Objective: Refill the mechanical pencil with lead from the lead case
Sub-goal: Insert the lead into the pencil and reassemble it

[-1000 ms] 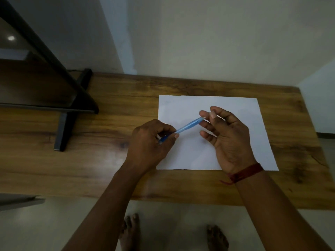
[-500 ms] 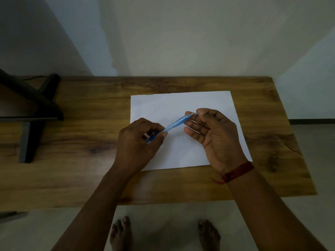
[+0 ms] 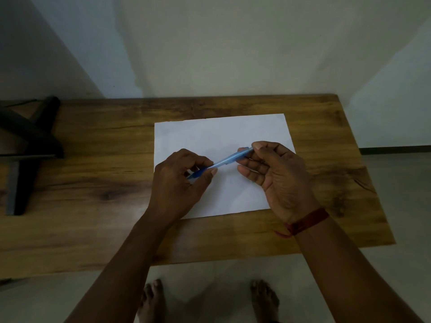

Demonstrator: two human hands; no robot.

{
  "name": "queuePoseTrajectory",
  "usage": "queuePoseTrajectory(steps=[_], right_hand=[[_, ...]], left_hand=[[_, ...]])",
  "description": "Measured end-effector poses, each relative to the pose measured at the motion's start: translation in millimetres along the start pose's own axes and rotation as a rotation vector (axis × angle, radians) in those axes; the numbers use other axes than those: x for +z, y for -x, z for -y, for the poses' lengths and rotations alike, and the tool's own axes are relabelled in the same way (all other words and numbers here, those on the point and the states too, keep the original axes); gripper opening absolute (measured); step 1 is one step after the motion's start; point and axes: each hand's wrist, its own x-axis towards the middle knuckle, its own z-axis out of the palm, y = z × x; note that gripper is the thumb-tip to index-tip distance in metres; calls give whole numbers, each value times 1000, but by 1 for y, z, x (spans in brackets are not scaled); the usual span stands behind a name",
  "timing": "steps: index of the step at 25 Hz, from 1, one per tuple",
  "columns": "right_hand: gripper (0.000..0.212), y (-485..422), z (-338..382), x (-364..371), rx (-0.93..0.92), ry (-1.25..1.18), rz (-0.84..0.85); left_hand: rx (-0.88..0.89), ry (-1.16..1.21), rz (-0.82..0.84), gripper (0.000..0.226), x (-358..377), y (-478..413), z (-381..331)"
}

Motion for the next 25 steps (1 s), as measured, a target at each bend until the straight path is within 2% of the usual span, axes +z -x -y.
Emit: queuePoseTrajectory(steps=[15, 18, 21, 23, 25], right_hand=[[15, 3, 0, 11, 18, -119, 27], [18, 5, 0, 18, -21, -107, 27], [26, 8, -7, 31, -57, -69, 129], [31, 9, -8, 38, -77, -126, 170], [31, 10, -2, 39, -121, -270, 129]], left_hand=[[44, -42, -34, 14, -4, 0, -13], [16, -9, -62, 16, -9, -1, -17], [53, -5, -44, 18, -5, 1, -23], [56, 22, -34, 25, -3, -1, -27], [2, 40, -32, 41, -8, -1, -24]])
